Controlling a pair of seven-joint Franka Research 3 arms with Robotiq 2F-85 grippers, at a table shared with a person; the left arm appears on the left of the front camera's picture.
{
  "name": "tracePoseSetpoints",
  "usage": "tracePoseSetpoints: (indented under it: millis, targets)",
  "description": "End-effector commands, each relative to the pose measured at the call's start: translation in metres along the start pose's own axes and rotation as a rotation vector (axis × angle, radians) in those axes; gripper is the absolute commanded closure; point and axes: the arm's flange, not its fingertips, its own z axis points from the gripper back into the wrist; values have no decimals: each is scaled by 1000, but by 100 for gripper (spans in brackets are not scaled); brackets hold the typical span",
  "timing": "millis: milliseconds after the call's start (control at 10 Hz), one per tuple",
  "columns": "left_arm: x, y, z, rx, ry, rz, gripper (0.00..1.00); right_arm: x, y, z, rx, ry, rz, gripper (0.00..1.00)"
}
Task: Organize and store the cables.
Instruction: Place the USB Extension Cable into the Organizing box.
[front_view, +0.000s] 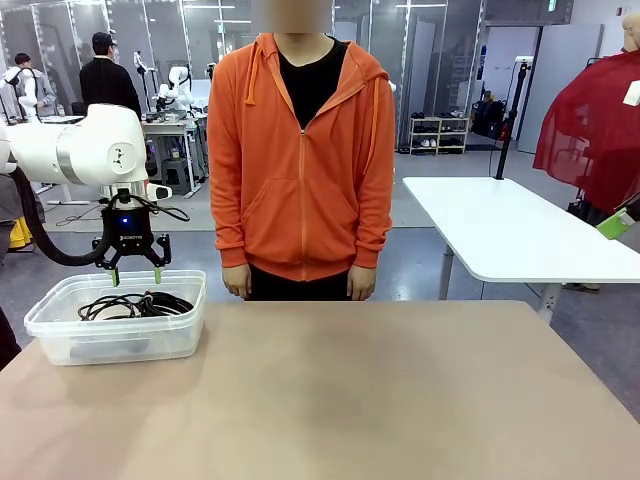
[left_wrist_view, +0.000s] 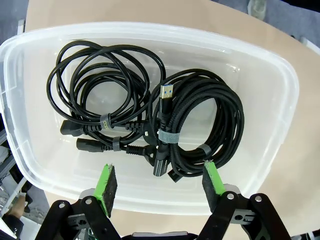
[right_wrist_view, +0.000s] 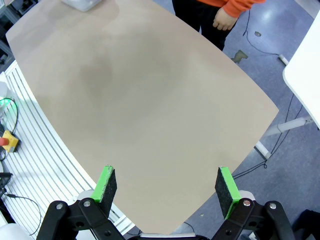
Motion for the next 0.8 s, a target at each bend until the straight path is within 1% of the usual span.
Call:
tracePoseSetpoints:
  millis: [0, 700]
  targets:
    - [1, 0, 0, 0, -1, 5, 14, -1, 1, 1, -1, 8, 5, 0]
    - [1, 0, 0, 0, -1, 5, 14, -1, 1, 1, -1, 8, 5, 0]
